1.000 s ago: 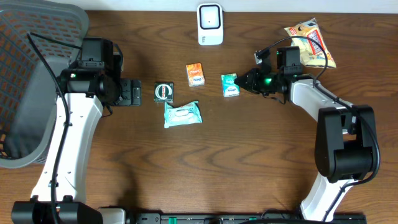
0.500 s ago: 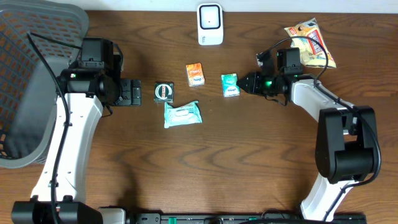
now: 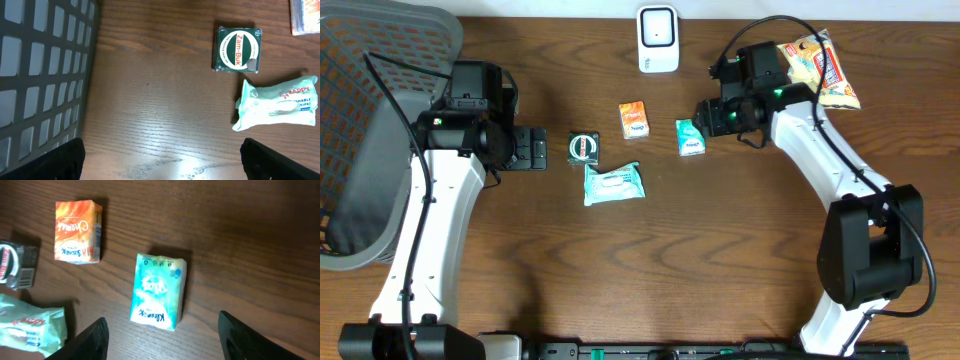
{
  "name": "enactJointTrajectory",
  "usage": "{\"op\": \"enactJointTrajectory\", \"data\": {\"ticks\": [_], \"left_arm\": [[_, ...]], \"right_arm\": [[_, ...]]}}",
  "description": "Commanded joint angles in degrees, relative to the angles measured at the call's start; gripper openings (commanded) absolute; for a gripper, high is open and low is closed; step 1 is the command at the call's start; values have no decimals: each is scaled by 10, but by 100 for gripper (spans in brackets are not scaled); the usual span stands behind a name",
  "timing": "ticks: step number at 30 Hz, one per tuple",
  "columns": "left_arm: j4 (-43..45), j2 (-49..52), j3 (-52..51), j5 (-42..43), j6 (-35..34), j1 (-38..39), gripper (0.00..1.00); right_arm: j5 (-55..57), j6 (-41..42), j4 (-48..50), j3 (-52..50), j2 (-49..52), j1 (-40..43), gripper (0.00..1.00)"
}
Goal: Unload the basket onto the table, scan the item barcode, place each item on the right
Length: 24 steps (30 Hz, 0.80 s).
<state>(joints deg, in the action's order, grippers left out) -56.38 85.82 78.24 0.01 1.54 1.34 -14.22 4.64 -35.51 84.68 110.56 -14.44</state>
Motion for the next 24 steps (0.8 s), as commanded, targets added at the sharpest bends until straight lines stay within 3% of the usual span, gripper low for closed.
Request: {"op": "enactJointTrajectory", "data": {"ticks": [1, 3, 9, 17, 24], "left_arm": [[-1, 3, -4, -5, 4, 0, 98], [-1, 3, -4, -5, 4, 0, 98], [-1, 3, -4, -5, 4, 0, 98], [-1, 3, -4, -5, 4, 0, 98], [-1, 3, -4, -5, 4, 0, 98]], "right_arm": [[36, -15, 12, 6, 4, -7, 67], [36, -15, 19, 6, 11, -10, 72], [26, -15, 20, 6, 14, -14, 99], [29, -22, 24, 6, 21, -14, 98], [33, -22, 56, 6, 70, -12, 85]]}}
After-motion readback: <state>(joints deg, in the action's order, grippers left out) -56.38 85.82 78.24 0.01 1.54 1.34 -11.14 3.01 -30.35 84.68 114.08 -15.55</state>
